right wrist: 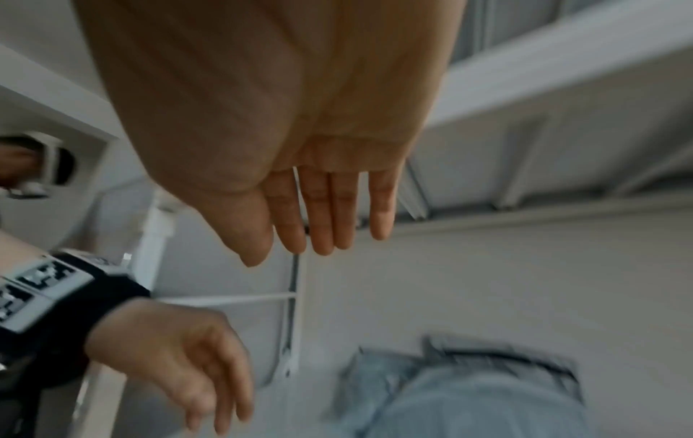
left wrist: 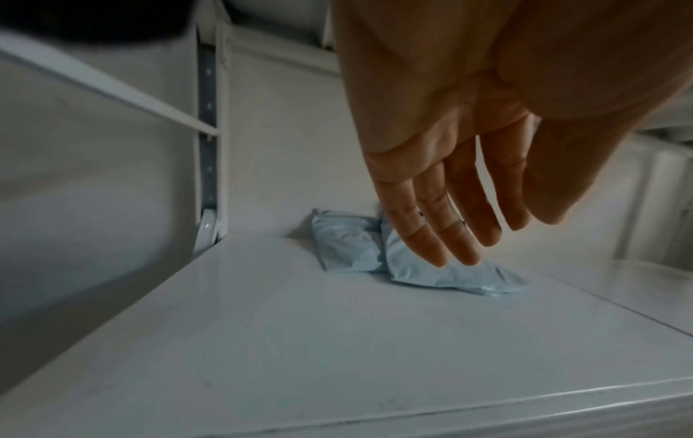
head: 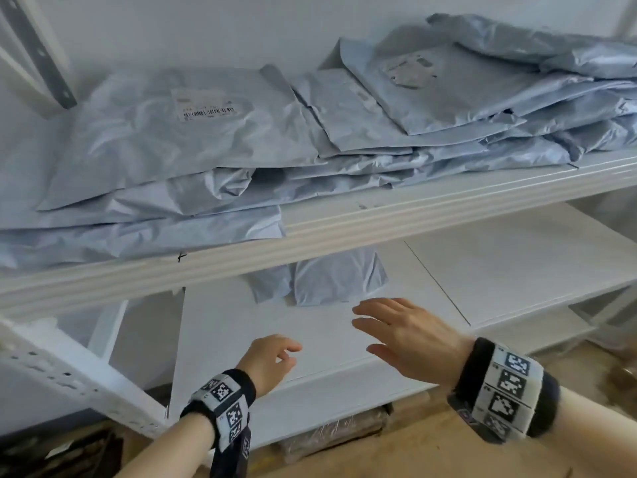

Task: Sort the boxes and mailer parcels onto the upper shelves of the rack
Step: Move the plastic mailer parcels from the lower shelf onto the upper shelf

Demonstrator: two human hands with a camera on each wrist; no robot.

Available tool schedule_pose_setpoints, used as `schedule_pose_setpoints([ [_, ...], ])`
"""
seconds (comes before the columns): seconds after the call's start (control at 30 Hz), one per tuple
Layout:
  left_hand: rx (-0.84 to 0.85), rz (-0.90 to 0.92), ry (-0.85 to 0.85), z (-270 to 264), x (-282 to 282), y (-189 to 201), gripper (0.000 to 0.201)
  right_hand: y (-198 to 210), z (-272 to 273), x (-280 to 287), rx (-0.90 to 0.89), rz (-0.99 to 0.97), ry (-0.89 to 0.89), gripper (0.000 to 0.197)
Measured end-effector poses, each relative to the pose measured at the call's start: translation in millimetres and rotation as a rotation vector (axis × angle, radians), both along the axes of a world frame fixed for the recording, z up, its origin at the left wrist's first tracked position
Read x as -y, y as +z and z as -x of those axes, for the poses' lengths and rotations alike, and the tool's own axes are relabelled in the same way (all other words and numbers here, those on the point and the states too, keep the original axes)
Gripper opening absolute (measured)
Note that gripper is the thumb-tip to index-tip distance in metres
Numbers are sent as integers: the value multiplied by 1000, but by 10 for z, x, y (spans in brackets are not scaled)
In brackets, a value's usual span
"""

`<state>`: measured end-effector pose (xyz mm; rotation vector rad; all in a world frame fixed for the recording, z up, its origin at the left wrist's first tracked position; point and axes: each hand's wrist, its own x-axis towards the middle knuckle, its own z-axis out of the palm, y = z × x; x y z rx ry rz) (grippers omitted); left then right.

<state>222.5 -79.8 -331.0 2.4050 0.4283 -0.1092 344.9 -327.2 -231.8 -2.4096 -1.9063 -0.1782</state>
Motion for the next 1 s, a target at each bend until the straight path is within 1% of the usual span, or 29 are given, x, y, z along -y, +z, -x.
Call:
schedule_pose_setpoints([
  [0.1, -12, 70, 155, -208, -16, -193, 27, -513, -474, 5, -174, 75, -116, 41],
  [0.23, -55, 75, 328, -576, -16, -390, 40, -1062, -1118, -39, -430, 105, -304, 42],
  [0.33, -89, 80, 443, -876, -41, -551, 47, -1330, -1570, -140, -596, 111, -466, 42],
  [0.4, -99, 97, 536, -1058, -63, -655, 52, -1467, -1837, -231, -687, 90, -593, 46],
  [0.5, -105, 175, 656, -1300, -113, -798, 61, -1643, -2168, -344, -758, 93, -734, 59],
  [0.57, -88, 230, 711, -1443, -142, -871, 64, -1724, -2340, -424, -842, 82, -782, 67],
  [0.6, -59, 253, 735, -1510, -148, -901, 63, -1747, -2406, -465, -935, 54, -801, 71],
  [0.7, 45, 336, 771, -1677, -114, -940, 57, -1777, -2534, -542, -1351, -112, -879, 77],
  [0.73, 59, 381, 761, -1720, -99, -949, 58, -1786, -2557, -553, -1456, -170, -902, 78],
  [0.8, 53, 480, 759, -1800, -61, -981, 61, -1800, -2567, -563, -1549, -231, -908, 77],
  [0.87, 29, 567, 811, -1868, -8, -1026, 53, -1810, -2557, -565, -1584, -245, -893, 75],
  [0.93, 23, 559, 849, -1912, 50, -1089, 39, -1825, -2543, -547, -1602, -254, -896, 70],
  [1.0, 30, 520, 863, -1905, 96, -1152, 30, -1843, -2525, -499, -1620, -264, -916, 66],
])
